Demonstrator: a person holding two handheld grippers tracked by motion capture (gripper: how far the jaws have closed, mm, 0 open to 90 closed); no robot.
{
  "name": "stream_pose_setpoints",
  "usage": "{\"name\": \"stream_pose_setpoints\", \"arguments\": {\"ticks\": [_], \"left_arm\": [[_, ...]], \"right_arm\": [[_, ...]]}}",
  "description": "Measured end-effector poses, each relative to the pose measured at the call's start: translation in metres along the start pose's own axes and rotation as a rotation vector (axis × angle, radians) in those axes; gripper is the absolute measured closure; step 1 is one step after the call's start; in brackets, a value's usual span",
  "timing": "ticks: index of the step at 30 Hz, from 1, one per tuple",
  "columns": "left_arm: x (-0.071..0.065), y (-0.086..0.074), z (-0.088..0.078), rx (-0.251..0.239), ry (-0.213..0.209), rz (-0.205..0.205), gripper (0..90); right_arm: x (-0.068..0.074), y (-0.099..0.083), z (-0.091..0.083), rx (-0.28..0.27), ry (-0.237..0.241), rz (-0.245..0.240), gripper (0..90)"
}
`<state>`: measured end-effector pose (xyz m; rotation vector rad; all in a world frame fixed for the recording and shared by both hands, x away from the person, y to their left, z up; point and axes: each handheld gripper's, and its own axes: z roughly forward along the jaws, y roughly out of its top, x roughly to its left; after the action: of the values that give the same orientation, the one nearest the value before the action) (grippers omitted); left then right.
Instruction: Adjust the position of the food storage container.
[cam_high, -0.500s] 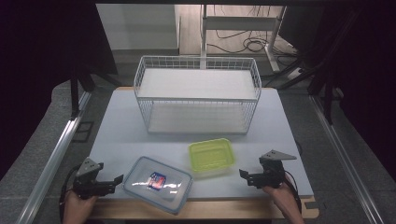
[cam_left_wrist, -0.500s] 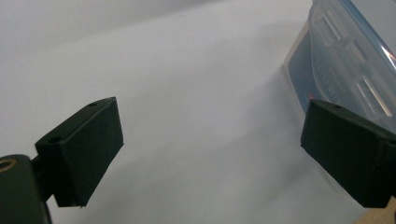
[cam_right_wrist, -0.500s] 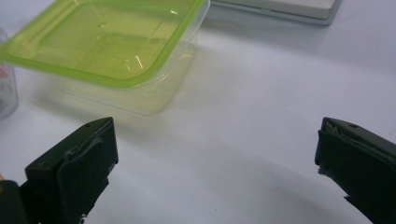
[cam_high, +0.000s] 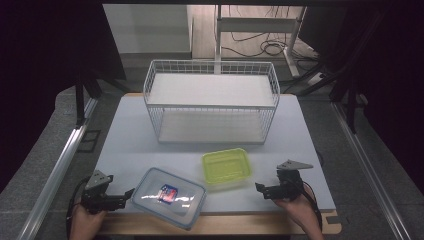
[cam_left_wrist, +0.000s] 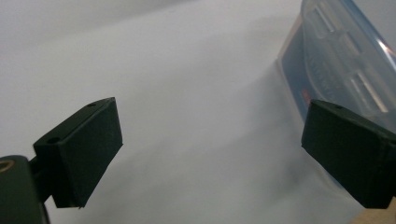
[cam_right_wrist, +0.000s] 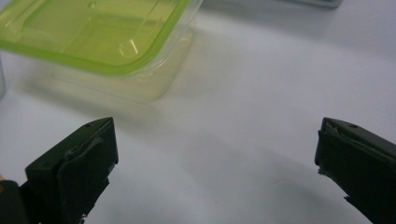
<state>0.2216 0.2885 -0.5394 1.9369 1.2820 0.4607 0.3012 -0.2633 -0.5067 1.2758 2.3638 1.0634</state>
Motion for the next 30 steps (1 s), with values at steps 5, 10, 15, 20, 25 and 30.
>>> {"name": "stream_pose_setpoints", "arguments": {"ticks": [5,10,15,20,25,30], "left_arm": [[0.0,0.0,0.001,0.001,-0.002,0.002,5.2],[0.001,0.0,0.001,-0.002,0.007,0.004,4.3],[0.002,-0.001,0.002,0.004,0.013,0.001,4.4],[0.002,-0.001,0.003,0.017,0.017,0.002,4.4],[0.002,-0.001,0.003,0.014,0.014,-0.002,4.5],[0.003,-0.001,0.003,0.011,0.012,-0.004,4.6]], "right_arm": [[0.003,0.008,-0.003,0.013,-0.01,0.002,0.0],[0.012,0.028,-0.01,-0.025,0.007,-0.017,14.0],[0.031,0.046,-0.006,-0.008,0.067,-0.082,31.7],[0.05,0.062,0.01,0.038,0.106,-0.172,50.5],[0.068,0.078,0.026,0.042,0.148,-0.243,69.2],[0.082,0.088,0.041,0.047,0.191,-0.276,81.8]]}}
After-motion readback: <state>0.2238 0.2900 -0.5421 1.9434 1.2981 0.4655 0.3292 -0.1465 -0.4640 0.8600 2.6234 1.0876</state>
